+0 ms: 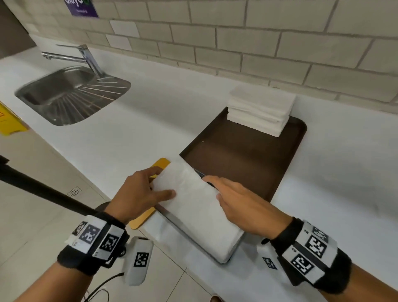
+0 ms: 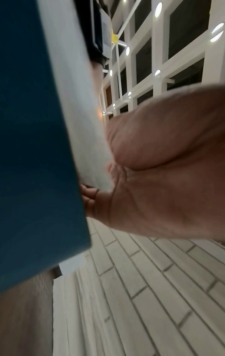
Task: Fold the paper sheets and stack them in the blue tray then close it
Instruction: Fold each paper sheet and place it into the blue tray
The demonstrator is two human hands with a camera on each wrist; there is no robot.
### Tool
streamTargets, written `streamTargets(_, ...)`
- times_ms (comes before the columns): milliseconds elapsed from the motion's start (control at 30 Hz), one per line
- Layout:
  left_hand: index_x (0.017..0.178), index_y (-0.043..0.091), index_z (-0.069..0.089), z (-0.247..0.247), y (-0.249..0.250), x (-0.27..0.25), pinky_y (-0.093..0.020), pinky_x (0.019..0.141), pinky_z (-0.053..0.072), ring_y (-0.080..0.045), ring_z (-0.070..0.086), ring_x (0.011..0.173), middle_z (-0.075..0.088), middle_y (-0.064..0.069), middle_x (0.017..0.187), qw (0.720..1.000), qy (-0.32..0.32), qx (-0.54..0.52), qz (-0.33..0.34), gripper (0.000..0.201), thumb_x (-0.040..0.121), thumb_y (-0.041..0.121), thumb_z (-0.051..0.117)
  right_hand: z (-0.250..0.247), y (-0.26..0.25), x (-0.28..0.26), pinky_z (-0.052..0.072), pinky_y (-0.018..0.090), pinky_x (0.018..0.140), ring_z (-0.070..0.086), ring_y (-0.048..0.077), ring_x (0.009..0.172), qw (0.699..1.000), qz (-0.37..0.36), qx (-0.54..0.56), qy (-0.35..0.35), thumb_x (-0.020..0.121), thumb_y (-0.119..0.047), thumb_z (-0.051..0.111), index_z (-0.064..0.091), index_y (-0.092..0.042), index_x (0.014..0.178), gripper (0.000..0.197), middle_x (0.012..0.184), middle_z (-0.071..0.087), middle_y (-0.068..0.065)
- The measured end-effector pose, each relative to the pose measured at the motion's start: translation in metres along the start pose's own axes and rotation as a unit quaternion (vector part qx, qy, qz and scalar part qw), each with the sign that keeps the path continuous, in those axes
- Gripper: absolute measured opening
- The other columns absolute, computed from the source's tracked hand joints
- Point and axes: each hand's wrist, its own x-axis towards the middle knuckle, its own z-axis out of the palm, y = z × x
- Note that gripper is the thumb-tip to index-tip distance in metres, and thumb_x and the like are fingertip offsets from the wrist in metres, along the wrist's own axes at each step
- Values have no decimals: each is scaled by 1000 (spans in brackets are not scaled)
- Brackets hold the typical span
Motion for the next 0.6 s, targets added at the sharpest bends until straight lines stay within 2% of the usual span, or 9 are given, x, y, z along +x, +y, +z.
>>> streamTargets(67, 109, 33, 63, -4, 6, -2, -15, 61, 47, -5, 66, 72, 72, 9, 82, 991, 21, 123, 36, 35, 80, 42, 81, 0, -1, 3, 54, 37, 77, 59, 17, 86, 1000, -14, -22, -12, 97, -1, 41, 39, -25, 140, 49, 111, 55, 1)
streamTargets(100, 111, 34, 62, -6, 8, -4, -17, 62, 50, -5, 66, 73, 71, 10, 82, 985, 26, 163, 51, 35, 82, 44, 79, 0, -2, 4, 53, 36, 76, 58, 17, 85, 999, -21, -38, -17, 97, -2, 42, 40, -24, 140, 48, 110, 54, 1)
streamTargets(200, 125, 32, 58, -8, 8, -9, -33, 75, 60, -11, 69, 82, 72, 12, 94, 959, 50, 267, 79, 43, 88, 48, 70, 7, -7, 7, 53, 31, 75, 55, 13, 83, 997, -16, -79, 2, 97, -4, 45, 37, -21, 144, 50, 115, 54, 3)
streamTargets(267, 127, 31, 57, -8, 8, -13, -36, 69, 59, -15, 69, 87, 72, 12, 100, 930, 89, 337, 119, 45, 88, 51, 66, 15, -8, 6, 51, 27, 75, 48, 10, 83, 994, 4, -105, 17, 99, -6, 46, 32, -17, 148, 52, 118, 54, 4)
streamTargets(333, 120, 29, 63, -4, 11, -16, -34, 57, 56, -18, 68, 86, 72, 10, 98, 902, 107, 381, 170, 41, 84, 49, 69, 19, -10, -1, 49, 26, 77, 49, 11, 93, 991, 14, -132, 18, 103, -17, 43, 30, -14, 149, 48, 122, 52, 5)
streamTargets(400, 114, 29, 68, 5, 17, -19, -31, 52, 53, -20, 69, 85, 73, 9, 98, 892, 87, 396, 200, 38, 82, 46, 74, 18, -12, -12, 47, 29, 84, 49, 16, 109, 990, 32, -136, -14, 105, -31, 37, 21, -14, 153, 54, 132, 47, 8)
streamTargets(500, 127, 36, 59, 23, 21, -15, -29, 71, 52, -15, 66, 106, 66, 14, 120, 891, -9, 422, 169, 39, 90, 49, 63, 11, -14, -24, 46, 39, 98, 42, 26, 128, 988, 57, -102, -101, 101, -42, 42, 8, -20, 156, 68, 147, 32, 12)
streamTargets(533, 129, 39, 55, 27, 20, -13, -27, 77, 51, -12, 64, 111, 62, 16, 126, 887, -31, 433, 160, 38, 93, 50, 59, 9, -14, -25, 47, 43, 100, 42, 29, 129, 987, 56, -95, -114, 100, -41, 45, 9, -21, 155, 69, 148, 31, 13)
streamTargets(600, 126, 41, 53, 33, 19, -11, -25, 81, 54, -10, 65, 107, 62, 18, 125, 893, -60, 424, 135, 35, 93, 52, 57, 5, -13, -30, 49, 48, 97, 46, 33, 126, 988, 46, -88, -120, 100, -37, 48, 18, -20, 153, 63, 146, 34, 17)
